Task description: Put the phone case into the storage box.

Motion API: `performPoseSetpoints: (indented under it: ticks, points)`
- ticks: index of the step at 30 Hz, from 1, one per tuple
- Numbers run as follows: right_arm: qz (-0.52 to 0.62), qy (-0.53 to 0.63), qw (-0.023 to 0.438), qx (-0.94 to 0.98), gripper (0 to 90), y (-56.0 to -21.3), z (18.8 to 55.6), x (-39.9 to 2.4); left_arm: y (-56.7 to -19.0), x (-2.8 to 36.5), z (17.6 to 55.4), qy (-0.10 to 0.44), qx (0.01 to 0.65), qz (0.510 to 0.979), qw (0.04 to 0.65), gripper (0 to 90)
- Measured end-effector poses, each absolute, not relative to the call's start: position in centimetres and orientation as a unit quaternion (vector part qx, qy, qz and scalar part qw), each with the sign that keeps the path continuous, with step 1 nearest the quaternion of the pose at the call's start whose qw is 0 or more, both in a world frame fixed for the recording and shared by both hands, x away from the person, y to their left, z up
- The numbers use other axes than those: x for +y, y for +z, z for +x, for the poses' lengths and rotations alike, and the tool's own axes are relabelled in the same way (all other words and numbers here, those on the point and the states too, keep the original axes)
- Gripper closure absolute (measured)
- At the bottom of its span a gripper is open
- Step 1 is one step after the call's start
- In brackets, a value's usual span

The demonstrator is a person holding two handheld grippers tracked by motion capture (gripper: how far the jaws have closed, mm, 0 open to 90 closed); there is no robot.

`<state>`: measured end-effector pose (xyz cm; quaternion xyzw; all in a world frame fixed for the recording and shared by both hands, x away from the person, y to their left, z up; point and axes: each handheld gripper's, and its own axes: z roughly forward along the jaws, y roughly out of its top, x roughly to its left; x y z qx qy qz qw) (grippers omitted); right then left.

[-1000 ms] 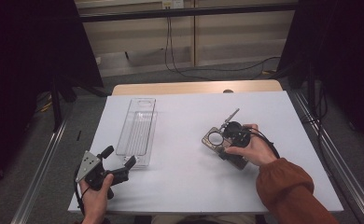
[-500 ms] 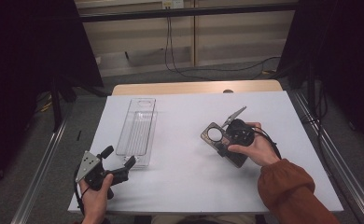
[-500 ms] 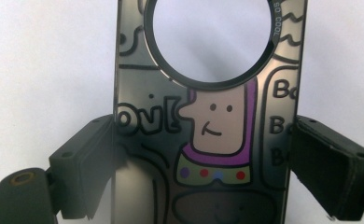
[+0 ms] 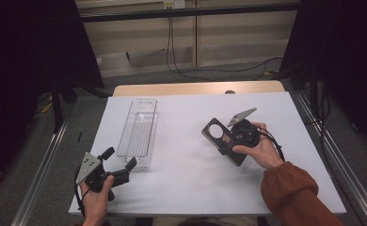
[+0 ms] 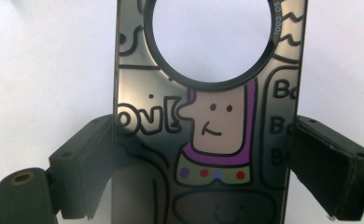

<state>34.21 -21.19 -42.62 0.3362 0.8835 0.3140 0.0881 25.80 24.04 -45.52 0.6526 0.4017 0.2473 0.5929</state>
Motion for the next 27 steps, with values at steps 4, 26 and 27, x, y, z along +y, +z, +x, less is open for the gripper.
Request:
performPoseSetpoints:
  ticks: [4,26,27]
  points:
    - [0.329,0.338,0.105,0.876,11.9,-42.4,34.1,-21.5,-45.5,24.1,25.8,0.248,0.401,0.654,0.592,2.7]
    - [0.332,0.439,0.112,0.828,11.9,-42.5,33.5,-23.1,-45.5,24.1,25.8,0.251,0.397,0.657,0.591,2.7]
    - [0.328,0.444,0.114,0.826,11.9,-42.5,33.4,-23.1,-45.5,24.1,25.8,0.25,0.396,0.657,0.591,2.7]
